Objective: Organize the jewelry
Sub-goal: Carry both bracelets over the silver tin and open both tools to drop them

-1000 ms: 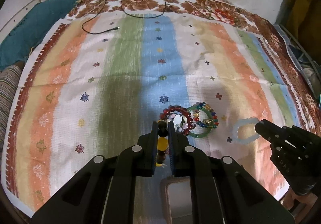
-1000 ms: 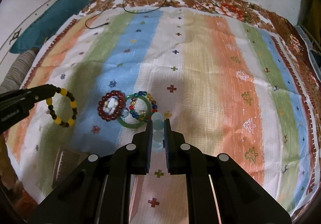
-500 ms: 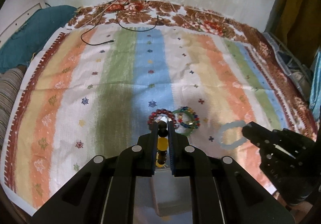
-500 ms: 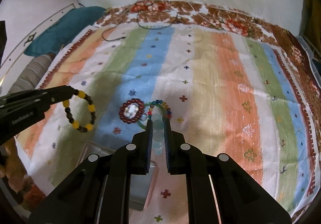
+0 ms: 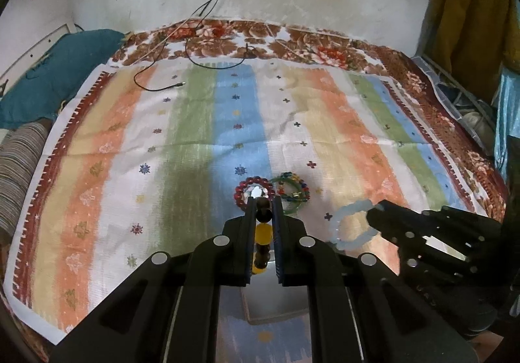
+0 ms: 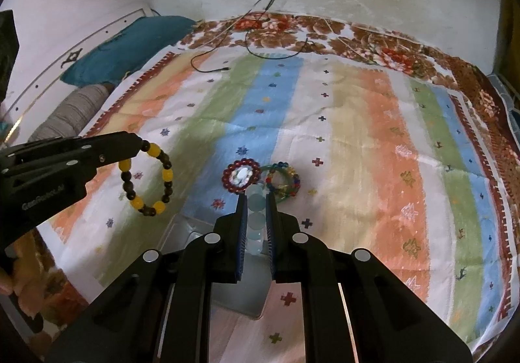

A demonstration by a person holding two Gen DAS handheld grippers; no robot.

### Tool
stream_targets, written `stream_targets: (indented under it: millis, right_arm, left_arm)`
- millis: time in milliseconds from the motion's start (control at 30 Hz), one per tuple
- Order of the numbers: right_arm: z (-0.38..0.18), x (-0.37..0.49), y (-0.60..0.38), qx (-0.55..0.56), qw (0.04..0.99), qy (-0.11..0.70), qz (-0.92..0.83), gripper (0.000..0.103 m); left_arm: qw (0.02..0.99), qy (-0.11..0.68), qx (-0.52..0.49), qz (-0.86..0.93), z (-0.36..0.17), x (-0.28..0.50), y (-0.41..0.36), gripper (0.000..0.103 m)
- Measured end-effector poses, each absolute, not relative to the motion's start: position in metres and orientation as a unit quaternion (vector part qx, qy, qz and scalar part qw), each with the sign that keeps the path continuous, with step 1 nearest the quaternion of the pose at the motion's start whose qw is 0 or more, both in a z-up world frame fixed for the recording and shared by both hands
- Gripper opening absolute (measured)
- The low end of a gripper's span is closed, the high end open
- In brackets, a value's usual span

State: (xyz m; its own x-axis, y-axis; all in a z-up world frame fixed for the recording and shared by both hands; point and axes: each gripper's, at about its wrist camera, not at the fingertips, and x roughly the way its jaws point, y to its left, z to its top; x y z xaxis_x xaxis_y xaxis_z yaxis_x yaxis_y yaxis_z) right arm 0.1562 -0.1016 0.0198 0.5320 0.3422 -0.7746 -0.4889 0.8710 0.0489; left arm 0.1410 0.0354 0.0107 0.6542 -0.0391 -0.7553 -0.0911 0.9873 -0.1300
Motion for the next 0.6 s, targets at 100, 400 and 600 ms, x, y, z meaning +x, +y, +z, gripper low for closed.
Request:
stream_targets:
  millis: [100, 400, 600]
  right_arm:
    - [0.021, 0.149, -0.102, -0.087, 0.871, 0.418, 0.242, 0.012]
    - [0.020, 0.132, -0.106, -0.084, 0.868, 0.419, 0.251, 0.012]
    - [0.019, 0.126, -0.107, -0.084, 0.865, 0.423, 0.257, 0.012]
  left_arm:
    - [0.911, 0.408, -0.063, 0.014, 0.014, 0.132, 0.027, 0.009]
    - [0.912, 0.404, -0.078, -0.006, 0.015, 0.111, 0.015, 0.009]
    - [0.912, 0.403, -0.071, -0.008, 0.013, 0.104, 0.010, 0.009]
